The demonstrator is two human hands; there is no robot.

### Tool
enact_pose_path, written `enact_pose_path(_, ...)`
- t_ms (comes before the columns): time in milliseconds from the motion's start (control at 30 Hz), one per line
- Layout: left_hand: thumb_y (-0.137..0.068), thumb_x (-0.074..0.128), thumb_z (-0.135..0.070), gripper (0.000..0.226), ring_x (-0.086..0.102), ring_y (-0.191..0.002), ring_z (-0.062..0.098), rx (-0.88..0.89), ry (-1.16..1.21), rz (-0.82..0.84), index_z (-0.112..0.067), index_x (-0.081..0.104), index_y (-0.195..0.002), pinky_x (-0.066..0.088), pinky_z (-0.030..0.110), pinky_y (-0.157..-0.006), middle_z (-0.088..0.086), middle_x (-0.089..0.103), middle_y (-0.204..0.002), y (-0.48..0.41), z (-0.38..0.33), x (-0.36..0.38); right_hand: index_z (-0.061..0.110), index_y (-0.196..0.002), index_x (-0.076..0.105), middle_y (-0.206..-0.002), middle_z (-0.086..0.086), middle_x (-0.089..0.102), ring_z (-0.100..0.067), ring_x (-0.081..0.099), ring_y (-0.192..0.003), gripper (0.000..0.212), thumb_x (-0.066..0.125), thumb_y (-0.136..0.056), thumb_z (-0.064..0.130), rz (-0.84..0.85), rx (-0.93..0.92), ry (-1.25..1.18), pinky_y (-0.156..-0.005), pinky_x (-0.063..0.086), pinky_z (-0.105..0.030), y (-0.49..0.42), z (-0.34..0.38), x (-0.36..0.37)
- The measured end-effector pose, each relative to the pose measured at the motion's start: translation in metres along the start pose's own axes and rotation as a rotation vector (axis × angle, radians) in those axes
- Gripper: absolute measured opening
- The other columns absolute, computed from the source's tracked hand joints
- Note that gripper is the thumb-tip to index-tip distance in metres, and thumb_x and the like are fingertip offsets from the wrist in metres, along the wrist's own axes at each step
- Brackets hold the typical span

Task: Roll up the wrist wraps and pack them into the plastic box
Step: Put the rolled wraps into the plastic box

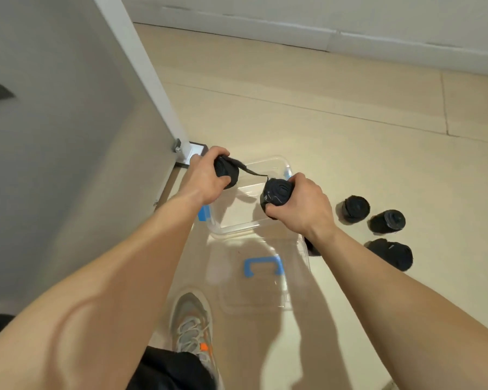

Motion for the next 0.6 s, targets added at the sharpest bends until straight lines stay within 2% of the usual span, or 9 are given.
enact_pose_path(167, -0.092, 0.068, -0.013, 0.049, 0.056, -0.1, 0.028, -0.047, -0.058, -0.015, -0.039, 0.053, -0.13, 0.041, 0.03, -0.09, 0.006, 0.042, -0.128, -0.005, 0.022, -0.002, 0.015, -0.112, 0.052, -0.106, -0.004, 0.061, -0.028, 0.061, -0.092, 0.06, 0.077, -0.068, 0.047, -0.086, 0.094, -0.017, -0.074, 0.05, -0.037, 0.003, -0.024, -0.016)
enact_pose_path(367, -0.092, 0.065, -0.007, 0.048, 0.056, -0.108, 0.026, 0.063, -0.144, 0.097, -0.044, 0.057, -0.122, 0.046, 0.035, -0.101, -0.001, 0.039, -0.131, -0.004, 0.011, 0.02, 0.016, -0.118, 0.053, -0.113, -0.003, 0.059, -0.024, 0.056, -0.094, 0.062, 0.08, -0.07, 0.043, -0.106, -0.032, -0.106, -0.074, 0.038, -0.03, -0.018, 0.015, -0.01)
enact_pose_path(533, -0.088, 0.068, -0.008, 0.049, 0.059, -0.105, 0.028, 0.022, -0.1, 0.092, -0.047, 0.057, -0.116, 0.05, 0.04, -0.101, -0.001, 0.041, -0.126, -0.007, 0.02, 0.033, 0.016, -0.111, 0.05, -0.11, -0.003, 0.058, -0.028, 0.059, -0.098, 0.061, 0.08, -0.066, 0.044, -0.035, -0.03, -0.07, -0.074, 0.042, -0.034, -0.027, 0.039, 0.023)
enact_pose_path(600, -0.087, 0.072, -0.011, 0.046, 0.061, -0.103, 0.026, -0.061, 0.043, 0.05, -0.045, 0.058, -0.114, 0.052, 0.037, -0.097, 0.003, 0.048, -0.127, -0.008, 0.03, 0.032, 0.015, -0.108, 0.047, -0.107, -0.002, 0.058, -0.027, 0.058, -0.096, 0.061, 0.08, -0.067, 0.046, -0.043, 0.009, -0.098, -0.073, 0.044, -0.034, -0.026, 0.037, 0.031)
Point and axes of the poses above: each hand's wrist, its own y-axis away from the middle knuckle, its own x-axis out of the palm, z = x × y, the point moved 7 cm from there along -y, towards the middle knuckle
